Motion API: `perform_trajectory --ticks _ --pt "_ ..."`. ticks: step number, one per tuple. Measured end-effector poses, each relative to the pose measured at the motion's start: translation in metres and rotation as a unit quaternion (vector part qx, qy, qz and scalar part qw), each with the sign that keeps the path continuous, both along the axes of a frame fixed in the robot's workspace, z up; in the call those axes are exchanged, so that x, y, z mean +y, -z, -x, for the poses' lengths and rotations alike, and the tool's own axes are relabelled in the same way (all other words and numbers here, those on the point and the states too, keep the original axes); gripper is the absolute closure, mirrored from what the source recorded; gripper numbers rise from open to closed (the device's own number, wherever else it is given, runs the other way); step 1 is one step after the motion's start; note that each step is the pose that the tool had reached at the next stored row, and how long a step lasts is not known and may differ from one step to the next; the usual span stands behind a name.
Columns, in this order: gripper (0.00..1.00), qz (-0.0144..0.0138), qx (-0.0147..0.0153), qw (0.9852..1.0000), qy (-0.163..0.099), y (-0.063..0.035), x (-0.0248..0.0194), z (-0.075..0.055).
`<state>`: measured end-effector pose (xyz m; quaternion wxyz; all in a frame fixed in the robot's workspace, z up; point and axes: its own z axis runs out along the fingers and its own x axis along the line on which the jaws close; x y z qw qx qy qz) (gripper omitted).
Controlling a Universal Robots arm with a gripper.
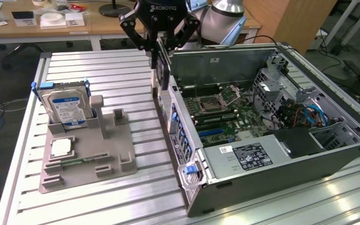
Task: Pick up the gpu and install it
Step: 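Pick up the gpu and move the gpu toward the slot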
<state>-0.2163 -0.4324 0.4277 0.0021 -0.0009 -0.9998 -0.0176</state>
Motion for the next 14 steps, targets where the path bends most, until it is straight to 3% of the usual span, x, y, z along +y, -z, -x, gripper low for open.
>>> perform_trajectory --ticks 14 --pt "0.72 0.0 0.0 1.0 0.0 0.0003 0.0 -0.045"
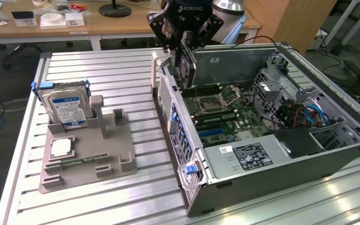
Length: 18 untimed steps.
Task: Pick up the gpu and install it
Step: 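Pick up the gpu and move the gpu toward the slot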
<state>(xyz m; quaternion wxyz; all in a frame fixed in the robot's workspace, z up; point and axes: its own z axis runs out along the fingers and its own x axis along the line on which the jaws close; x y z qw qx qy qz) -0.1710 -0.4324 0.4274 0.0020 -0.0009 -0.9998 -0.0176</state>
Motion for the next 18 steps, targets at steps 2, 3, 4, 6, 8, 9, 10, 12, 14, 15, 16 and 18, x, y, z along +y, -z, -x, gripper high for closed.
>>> perform_trajectory --ticks 2,3,4,6,8,9,10,12,14,15,16,18 --pt "0.72 0.0 0.0 1.0 0.0 0.0001 0.0 -0.005" --pt "0.72 0.0 0.0 1.0 0.0 0.0003 0.0 -0.008" --pt "0.72 0.0 0.0 1.0 0.0 0.0003 0.0 -0.011" --pt "0.72 0.0 0.0 1.0 0.0 0.0004 0.0 -0.016" --pt "0.72 0.0 0.0 1.0 0.0 0.0004 0.0 -0.023" --pt "0.72 0.0001 0.0001 1.0 0.0 0.0004 0.0 -0.026" --pt "0.72 0.0 0.0 1.0 0.0 0.0005 0.0 -0.029" --pt "0.72 0.0 0.0 1.0 0.0 0.0006 0.0 -0.034" --pt "0.72 0.0 0.0 1.0 0.0 0.0007 0.0 -0.039" --pt "0.72 0.0 0.0 1.0 0.0 0.0007 0.0 -0.042" --pt "0.72 0.0 0.0001 1.0 0.0 0.0006 0.0 -0.045" --pt "0.72 0.0 0.0 1.0 0.0 0.0007 0.0 -0.05"
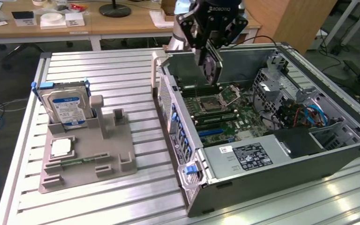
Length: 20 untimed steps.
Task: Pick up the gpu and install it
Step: 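Pick up the gpu and move the gpu toward the slot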
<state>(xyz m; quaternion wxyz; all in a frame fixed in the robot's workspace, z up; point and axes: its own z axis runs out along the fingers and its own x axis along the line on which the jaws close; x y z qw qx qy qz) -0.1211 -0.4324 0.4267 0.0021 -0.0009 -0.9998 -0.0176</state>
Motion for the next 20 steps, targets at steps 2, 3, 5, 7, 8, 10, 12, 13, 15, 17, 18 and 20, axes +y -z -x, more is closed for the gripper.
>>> perform_trajectory --ticks 2,3,5,7,8,10,12,13,15,17,18,20 --pt "0.72 0.0 0.0 1.0 0.0 0.0 0.0 -0.005" --pt "0.72 0.0 0.0 1.0 0.0 0.0 0.0 -0.008" --pt "0.72 0.0 0.0 1.0 0.0 0.0 0.0 -0.014" --pt "0.72 0.0 0.0 1.0 0.0 0.0 0.0 -0.019" --pt "0.72 0.0 0.0 1.0 0.0 0.0001 0.0 -0.021" --pt "0.72 0.0 0.0 1.0 0.0 0.0001 0.0 -0.029" --pt "0.72 0.0001 0.0 1.0 0.0 0.0 0.0 -0.036" --pt "0.72 0.0 0.0 1.0 0.0 0.0001 0.0 -0.039" --pt "0.72 0.0 0.0 1.0 0.0 0.0001 0.0 -0.044" --pt "0.72 0.0001 0.0 1.0 0.0 0.0001 0.0 -0.049" --pt "0.72 0.0 0.0 1.0 0.0 0.0001 0.0 -0.05" --pt "0.72 0.0 0.0 1.0 0.0 0.0002 0.0 -0.054"
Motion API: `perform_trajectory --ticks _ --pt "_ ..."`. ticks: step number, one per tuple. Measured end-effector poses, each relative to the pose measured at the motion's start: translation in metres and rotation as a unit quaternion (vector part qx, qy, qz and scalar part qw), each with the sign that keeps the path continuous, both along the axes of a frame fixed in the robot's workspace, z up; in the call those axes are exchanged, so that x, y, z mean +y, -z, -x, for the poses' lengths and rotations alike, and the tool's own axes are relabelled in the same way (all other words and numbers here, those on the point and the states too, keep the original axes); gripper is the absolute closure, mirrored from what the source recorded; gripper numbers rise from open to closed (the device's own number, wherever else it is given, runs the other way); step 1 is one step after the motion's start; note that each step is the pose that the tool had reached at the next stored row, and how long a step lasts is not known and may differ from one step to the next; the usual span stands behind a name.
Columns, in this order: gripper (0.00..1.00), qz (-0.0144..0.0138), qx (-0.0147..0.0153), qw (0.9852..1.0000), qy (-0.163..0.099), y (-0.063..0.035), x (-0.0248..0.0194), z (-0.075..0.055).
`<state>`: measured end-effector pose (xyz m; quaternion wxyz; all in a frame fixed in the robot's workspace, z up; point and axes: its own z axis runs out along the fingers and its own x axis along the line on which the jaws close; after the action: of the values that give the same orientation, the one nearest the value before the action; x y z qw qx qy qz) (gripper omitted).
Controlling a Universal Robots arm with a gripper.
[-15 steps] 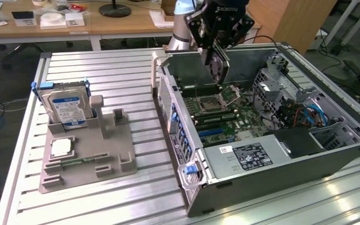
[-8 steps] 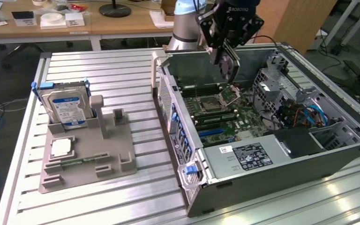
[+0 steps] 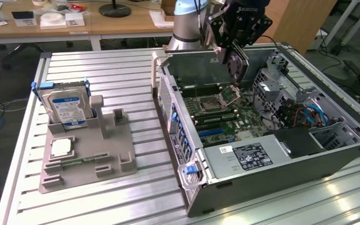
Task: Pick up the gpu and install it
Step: 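Pick up the gpu and move the gpu toward the slot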
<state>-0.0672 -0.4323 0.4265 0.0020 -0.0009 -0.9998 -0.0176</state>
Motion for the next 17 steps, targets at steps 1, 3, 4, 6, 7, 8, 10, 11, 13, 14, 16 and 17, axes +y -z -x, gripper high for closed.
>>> perform_trajectory --ticks 1,3,4,6,7,8,10,11,13,14,16,17 --pt "0.72 0.0 0.0 1.0 0.0 0.0 0.0 -0.002" --pt "0.72 0.0 0.0001 1.0 0.0 0.0001 0.0 -0.007" --pt "0.72 0.0 0.0 1.0 0.0 0.0001 0.0 -0.01" --pt "0.72 0.0 0.0 1.0 0.0 0.0002 0.0 -0.016" --pt "0.72 0.0 0.0 1.0 0.0 0.0003 0.0 -0.02" --pt "0.72 0.0 0.0 1.0 0.0 0.0003 0.0 -0.023" --pt "0.72 0.0 0.0001 1.0 0.0 0.0003 0.0 -0.029" --pt "0.72 0.0 0.0001 1.0 0.0 0.0003 0.0 -0.031" --pt "0.72 0.0 0.0 1.0 0.0 0.0003 0.0001 -0.037" --pt "0.72 0.0 0.0 1.0 0.0 0.0003 0.0 -0.04" --pt "0.72 0.0 0.0 1.0 0.0 0.0003 0.0 -0.046" --pt "0.72 0.0 0.0001 1.0 0.0 0.0003 0.0 -0.049"
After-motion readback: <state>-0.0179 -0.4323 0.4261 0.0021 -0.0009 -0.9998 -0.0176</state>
